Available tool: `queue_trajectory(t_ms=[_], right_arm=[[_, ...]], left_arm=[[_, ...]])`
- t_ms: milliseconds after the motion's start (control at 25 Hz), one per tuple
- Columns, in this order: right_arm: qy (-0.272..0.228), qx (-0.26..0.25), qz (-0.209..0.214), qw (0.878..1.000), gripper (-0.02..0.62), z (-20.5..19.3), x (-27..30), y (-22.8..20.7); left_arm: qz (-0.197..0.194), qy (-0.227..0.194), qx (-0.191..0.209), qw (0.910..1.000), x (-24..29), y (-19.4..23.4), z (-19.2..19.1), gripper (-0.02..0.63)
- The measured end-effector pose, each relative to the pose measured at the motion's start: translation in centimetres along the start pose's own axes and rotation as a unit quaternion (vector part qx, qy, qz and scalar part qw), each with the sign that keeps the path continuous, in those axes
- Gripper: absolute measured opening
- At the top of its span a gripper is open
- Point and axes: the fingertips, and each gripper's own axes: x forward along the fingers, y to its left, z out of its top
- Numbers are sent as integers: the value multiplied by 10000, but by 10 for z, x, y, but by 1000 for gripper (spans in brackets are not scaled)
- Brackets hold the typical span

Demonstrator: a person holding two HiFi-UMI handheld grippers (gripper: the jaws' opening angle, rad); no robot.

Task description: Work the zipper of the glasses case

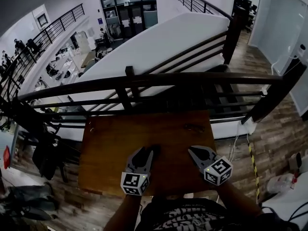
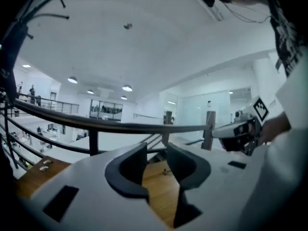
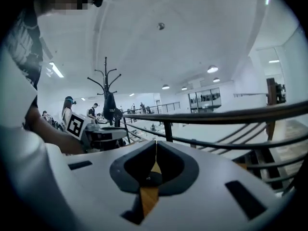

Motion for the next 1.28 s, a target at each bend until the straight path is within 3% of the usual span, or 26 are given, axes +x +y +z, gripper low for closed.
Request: queue_trajectory(t_ms=[200, 320, 520, 800, 1040, 1280], right_arm=[[-809, -502, 298, 9950, 0, 28, -19, 11], [-1039, -621, 621, 9907, -1, 31, -30, 28], [-914, -664, 1116, 9873, -2, 18, -42, 57], [-918, -843, 1427, 9819, -2, 17, -49, 82], [-794, -819, 1262, 9854, -2, 12, -52, 93], [-760, -733, 868, 9906, -2, 17, -41, 116]], left_arm=[[829, -854, 154, 9928, -42, -44, 56, 8], [1291, -845, 286, 9876, -66, -62, 58, 6], [1929, -626, 311, 9787, -103, -78, 44, 6], [2003, -544, 379, 9775, -121, -95, 43, 6], [1668, -560, 337, 9838, -124, -99, 45, 6], [1509, -435, 208, 9874, -145, -73, 38, 6]])
